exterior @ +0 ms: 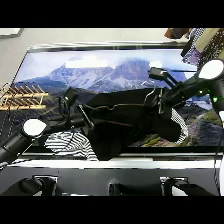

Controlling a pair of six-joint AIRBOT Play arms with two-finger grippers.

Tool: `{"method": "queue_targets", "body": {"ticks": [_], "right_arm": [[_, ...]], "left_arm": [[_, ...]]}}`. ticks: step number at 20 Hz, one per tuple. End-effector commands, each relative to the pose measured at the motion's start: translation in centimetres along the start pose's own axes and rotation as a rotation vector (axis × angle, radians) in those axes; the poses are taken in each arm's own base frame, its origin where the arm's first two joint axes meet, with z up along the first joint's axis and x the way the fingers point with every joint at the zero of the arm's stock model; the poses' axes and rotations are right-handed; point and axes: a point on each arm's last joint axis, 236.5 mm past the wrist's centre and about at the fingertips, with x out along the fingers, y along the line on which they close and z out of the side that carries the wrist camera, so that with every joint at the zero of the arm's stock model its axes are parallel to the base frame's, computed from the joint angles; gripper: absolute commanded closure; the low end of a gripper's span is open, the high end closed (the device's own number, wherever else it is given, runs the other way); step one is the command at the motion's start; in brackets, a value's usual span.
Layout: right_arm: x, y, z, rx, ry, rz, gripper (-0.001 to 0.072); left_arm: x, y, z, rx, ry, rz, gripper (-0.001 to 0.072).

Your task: Fold the clothes and pants, and hang the long-sleeved shirts on hangers.

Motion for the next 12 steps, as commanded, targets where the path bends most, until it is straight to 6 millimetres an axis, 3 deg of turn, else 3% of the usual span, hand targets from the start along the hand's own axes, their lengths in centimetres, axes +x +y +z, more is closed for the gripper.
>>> {"method": "queue_targets", "body": {"ticks": [1,4,6,9,12], "right_arm": [[-1.8,-0.3,-0.7,0.045,0.037,-0.104,0.0686],[-3.0,-0.7,-0.6,0.093,0.032,-0.18,0.0686],[-3.7,-1.0,-0.6,0.143,0.025,-0.226,0.0686],[-4.1,-1.1,-0.3,0.249,-0.004,-0.252,0.0685],[-4.2,-1.3,-0.2,0.329,-0.019,-0.258,0.0685]], "left_arm": [[-1.2,3.9,1.9,-0.354,-0.1,0.113,0.0025],[-3.1,7.5,0.8,-0.768,-0.103,0.145,0.0026],[-3.8,8.0,-1.1,-0.848,-0.032,0.155,0.0027],[-3.3,5.4,-2.9,-0.96,0.099,0.151,0.0051],[-2.7,2.3,-2.3,-0.881,0.188,0.251,0.007]]}}
